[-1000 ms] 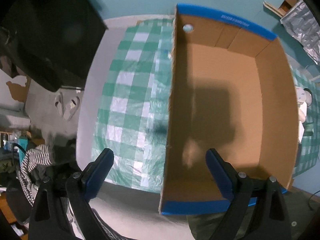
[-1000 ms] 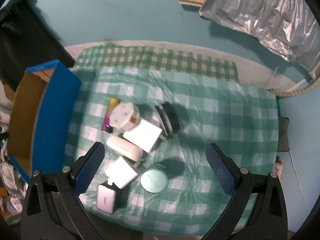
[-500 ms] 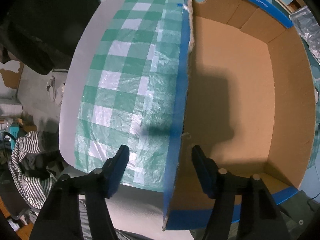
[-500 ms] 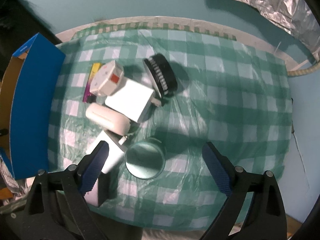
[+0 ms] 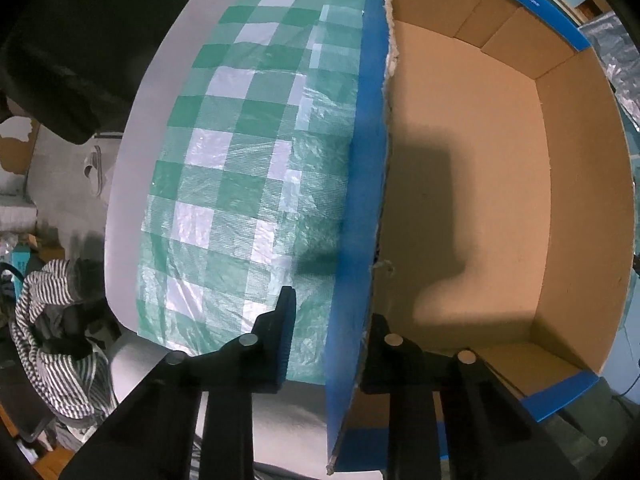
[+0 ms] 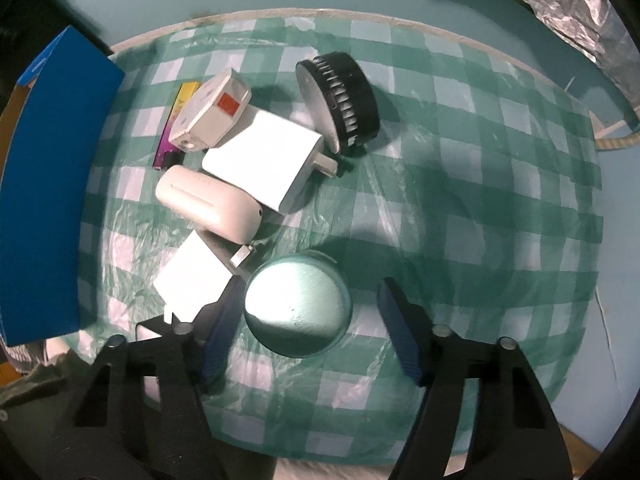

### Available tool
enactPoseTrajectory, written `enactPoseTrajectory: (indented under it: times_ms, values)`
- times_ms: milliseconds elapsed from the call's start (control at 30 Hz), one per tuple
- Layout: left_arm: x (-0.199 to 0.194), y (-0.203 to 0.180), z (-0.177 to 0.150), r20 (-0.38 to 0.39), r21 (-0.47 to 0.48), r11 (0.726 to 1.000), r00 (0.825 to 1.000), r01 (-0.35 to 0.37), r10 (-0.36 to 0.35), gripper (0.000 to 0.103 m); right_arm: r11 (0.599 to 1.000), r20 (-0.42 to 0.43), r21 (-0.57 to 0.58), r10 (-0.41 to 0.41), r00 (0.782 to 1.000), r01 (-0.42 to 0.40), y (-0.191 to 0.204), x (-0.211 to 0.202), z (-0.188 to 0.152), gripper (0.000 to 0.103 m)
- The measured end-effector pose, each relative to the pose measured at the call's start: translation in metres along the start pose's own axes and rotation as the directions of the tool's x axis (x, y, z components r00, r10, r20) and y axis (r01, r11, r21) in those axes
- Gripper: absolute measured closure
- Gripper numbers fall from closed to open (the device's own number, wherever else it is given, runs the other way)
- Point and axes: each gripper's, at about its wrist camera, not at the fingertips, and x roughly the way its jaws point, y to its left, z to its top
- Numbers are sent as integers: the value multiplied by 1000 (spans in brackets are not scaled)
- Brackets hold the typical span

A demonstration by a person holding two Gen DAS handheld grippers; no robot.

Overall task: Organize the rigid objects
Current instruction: 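Grasp the pale green round tin with the right gripper while left tool holds box wall, then carry the green tin into the box and open the right gripper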

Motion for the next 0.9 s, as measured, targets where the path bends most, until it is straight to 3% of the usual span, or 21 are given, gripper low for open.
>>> enactPoseTrajectory:
  times_ms: [133,200,900]
  values:
    - [2,0,0,-5,18,1000,1000,-1,1,83,1000,6,17,1,1000,-2,1,3,0,46]
    - [2,-2,1,-9,24,1000,1000,1,-1,86,1000,4,23,11,1000,-11,1,6,0,55]
    - [2,1,1,-27,42,999,1000,16,-15,87,998,29,-58,-30,999,32,31,-22,7,59]
